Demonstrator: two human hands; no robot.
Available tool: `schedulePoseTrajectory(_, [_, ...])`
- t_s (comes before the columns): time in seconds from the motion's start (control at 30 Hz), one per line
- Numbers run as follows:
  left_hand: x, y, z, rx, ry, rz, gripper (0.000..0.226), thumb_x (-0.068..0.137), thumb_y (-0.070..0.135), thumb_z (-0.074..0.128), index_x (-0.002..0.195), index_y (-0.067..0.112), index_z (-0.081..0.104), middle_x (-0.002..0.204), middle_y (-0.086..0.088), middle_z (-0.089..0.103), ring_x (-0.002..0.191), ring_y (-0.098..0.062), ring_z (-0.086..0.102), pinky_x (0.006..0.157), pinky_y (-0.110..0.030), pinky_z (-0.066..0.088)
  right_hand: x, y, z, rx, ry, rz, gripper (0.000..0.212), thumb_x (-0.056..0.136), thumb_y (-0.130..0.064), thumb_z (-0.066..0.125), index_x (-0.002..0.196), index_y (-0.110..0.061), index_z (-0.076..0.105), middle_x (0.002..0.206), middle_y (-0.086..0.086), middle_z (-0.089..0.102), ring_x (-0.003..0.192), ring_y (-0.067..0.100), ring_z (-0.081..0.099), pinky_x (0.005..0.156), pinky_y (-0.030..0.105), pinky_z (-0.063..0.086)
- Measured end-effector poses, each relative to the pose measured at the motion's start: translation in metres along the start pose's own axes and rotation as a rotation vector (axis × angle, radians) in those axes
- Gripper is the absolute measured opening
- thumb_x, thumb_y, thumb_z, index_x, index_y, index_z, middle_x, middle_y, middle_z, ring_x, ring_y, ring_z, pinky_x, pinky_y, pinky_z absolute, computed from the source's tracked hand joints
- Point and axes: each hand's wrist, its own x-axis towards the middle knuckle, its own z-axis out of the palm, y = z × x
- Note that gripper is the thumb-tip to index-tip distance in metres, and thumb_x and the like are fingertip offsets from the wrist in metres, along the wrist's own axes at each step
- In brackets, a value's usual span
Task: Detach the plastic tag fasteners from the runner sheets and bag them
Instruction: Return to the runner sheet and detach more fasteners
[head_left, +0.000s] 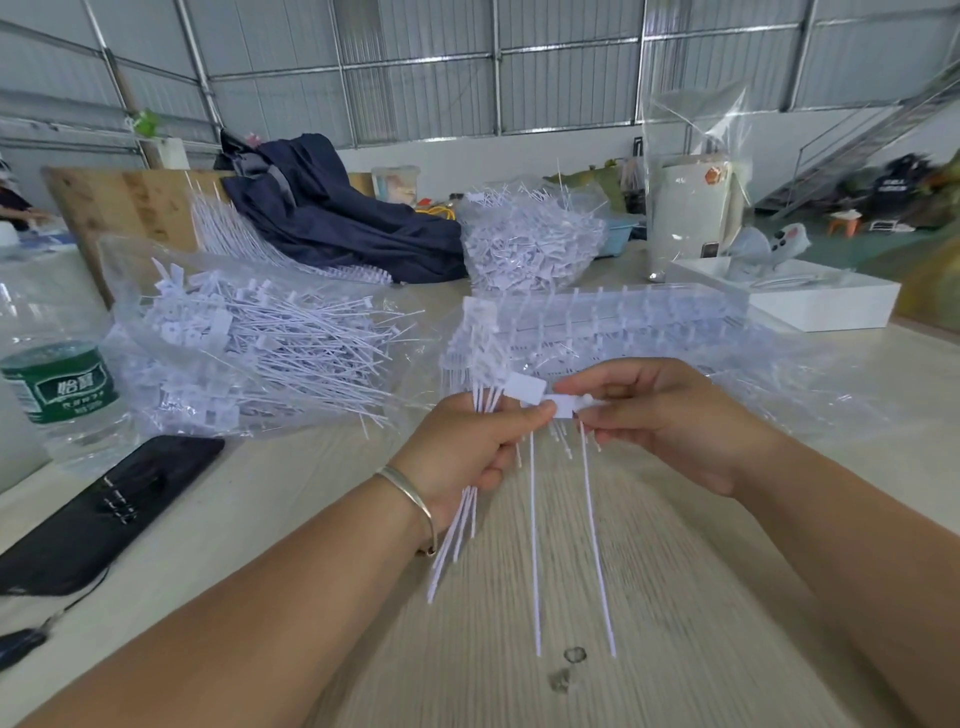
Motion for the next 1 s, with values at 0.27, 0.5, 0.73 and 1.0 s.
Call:
schedulePoseTrajectory(0.27, [0.001, 0.004, -0.007, -0.275, -0.114, -0.063, 0.028, 0.078, 0.025, 0.073, 0.056, 0.024, 0.056, 0.051, 0.011, 0.023, 0.038, -0.003, 0.018, 0.033, -0.015, 0.013, -0.001, -0.001, -0.011, -0.005, 0.047, 0.048, 0.021, 0.063, -0.028, 0.077, 0.08, -0.018, 0.071, 0.079, 0.002, 0.07, 0.072, 0.01, 0.064, 0.064, 0.018, 0.048])
schedulePoseTrajectory(0.5, [-0.005, 0.006, -0.001, -0.431, -0.408, -0.113, 0.018, 0.08, 0.026, 0.068, 0.079, 0.013, 0.056, 0.049, 0.01, 0.027, 0.033, -0.002, 0.025, 0.029, -0.011, 0.022, 0.002, 0.003, -0.002, 0.156, -0.206, 0.049, 0.053, 0.057, -0.047, 0.089, 0.092, -0.011, 0.07, 0.083, 0.003, 0.068, 0.073, 0.013, 0.061, 0.067, 0.021, 0.05])
schedulePoseTrajectory(0.73, [-0.009, 0.008, 0.01, -0.394, -0.509, -0.064, 0.02, 0.081, 0.028, 0.064, 0.088, 0.013, 0.053, 0.048, 0.011, 0.032, 0.033, -0.001, 0.025, 0.029, -0.01, 0.022, 0.0, 0.009, 0.006, 0.154, -0.336, 0.018, 0.054, 0.055, -0.064, 0.084, 0.093, -0.026, 0.076, 0.084, -0.004, 0.067, 0.072, 0.009, 0.06, 0.068, 0.021, 0.049])
schedulePoseTrajectory(1.0, [-0.005, 0.01, 0.004, -0.477, -0.33, -0.072, 0.017, 0.078, 0.029, 0.072, 0.065, 0.019, 0.07, 0.048, 0.01, 0.03, 0.034, -0.002, 0.024, 0.028, -0.013, 0.019, 0.0, -0.001, -0.001, 0.241, -0.255, -0.004, 0.031, 0.086, -0.033, 0.066, 0.097, -0.004, 0.062, 0.082, 0.007, 0.062, 0.073, 0.016, 0.058, 0.07, 0.027, 0.049])
